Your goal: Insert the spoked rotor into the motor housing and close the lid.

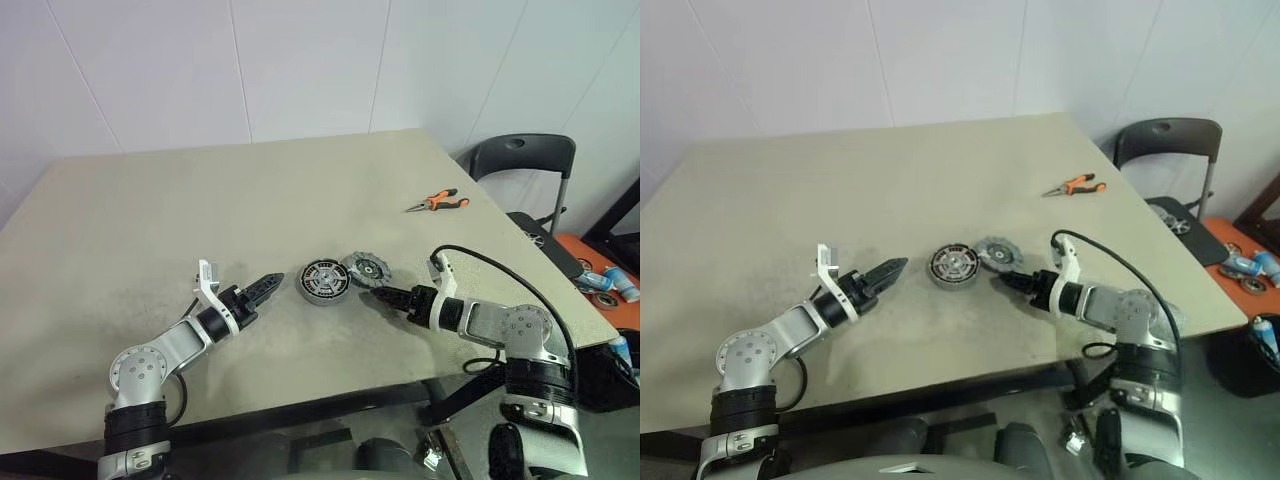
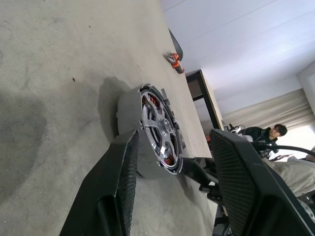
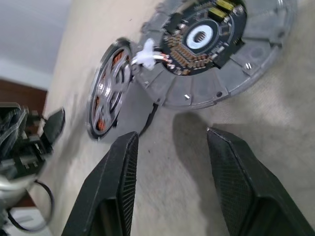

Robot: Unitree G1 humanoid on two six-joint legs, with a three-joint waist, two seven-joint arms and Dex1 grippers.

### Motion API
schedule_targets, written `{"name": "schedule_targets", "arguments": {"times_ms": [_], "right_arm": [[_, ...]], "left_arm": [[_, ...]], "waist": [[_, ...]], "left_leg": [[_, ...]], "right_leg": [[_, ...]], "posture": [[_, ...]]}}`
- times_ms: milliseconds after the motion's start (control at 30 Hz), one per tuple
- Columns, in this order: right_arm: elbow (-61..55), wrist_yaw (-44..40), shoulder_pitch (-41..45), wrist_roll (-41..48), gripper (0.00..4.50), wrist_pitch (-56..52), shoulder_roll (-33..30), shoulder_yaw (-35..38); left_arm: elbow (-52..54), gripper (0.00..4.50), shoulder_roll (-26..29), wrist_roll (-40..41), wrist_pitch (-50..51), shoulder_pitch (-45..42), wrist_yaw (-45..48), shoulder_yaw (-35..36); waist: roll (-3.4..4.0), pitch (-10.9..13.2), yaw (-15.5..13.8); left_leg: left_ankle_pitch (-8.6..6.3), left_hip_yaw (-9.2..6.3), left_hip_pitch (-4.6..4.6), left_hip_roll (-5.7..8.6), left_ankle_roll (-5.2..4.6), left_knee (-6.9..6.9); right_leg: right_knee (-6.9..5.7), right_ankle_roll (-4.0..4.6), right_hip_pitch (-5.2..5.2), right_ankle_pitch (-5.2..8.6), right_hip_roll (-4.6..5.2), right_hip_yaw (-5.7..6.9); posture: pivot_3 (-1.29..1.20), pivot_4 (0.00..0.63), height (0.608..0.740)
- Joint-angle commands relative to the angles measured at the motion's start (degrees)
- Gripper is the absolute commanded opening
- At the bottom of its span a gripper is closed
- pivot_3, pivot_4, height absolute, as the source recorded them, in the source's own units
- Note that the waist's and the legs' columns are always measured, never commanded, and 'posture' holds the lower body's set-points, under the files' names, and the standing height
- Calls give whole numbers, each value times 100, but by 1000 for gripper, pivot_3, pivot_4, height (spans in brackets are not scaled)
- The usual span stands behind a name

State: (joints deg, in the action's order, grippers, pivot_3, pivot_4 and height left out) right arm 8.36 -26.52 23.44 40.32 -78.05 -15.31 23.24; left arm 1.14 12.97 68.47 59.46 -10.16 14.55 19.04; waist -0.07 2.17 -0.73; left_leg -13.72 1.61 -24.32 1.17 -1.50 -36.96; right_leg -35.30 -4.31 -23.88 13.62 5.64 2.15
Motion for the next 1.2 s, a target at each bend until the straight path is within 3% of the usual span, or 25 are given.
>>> {"name": "schedule_targets", "arguments": {"times_ms": [33, 400, 633, 1033, 1200], "right_arm": [[25, 521, 133, 39, 2267, -109, 228, 350], [238, 1511, 370, -47, 2267, 529, 681, 783], [13, 1846, 437, -40, 2267, 786, 902, 601], [-179, 1724, 257, -379, 2267, 1771, 988, -172], [-251, 1682, 174, -278, 762, 1821, 1012, -262]], "left_arm": [[94, 2436, 27, 20, -26, -120, 23, 17], [99, 2436, 64, 23, 2, -113, 13, 16], [162, 2436, -23, -5, -15, -126, -36, -56], [35, 2436, 48, -8, 3, -234, -25, 5], [57, 2436, 16, -36, -33, -207, -31, -20]], "waist": [[2, -1, 10], [19, -12, 47], [21, -11, 51], [22, -10, 84], [25, -9, 142]], "left_leg": [[0, 1, -3, 0, 0, 0], [0, 2, 26, -1, 0, -2], [0, 2, 28, -2, 0, -2], [0, 3, 10, -2, 0, 0], [0, 3, -7, -2, 0, 1]], "right_leg": [[0, 0, -4, 0, 0, -1], [10, 7, 7, -22, -1, 2], [17, -6, 12, -31, -3, 4], [17, -5, -13, -31, -2, 3], [17, -6, -22, -31, -2, 3]], "posture": [[0, 0, 740], [0, 0, 740], [0, 0, 740], [0, 0, 740], [0, 0, 740]]}}
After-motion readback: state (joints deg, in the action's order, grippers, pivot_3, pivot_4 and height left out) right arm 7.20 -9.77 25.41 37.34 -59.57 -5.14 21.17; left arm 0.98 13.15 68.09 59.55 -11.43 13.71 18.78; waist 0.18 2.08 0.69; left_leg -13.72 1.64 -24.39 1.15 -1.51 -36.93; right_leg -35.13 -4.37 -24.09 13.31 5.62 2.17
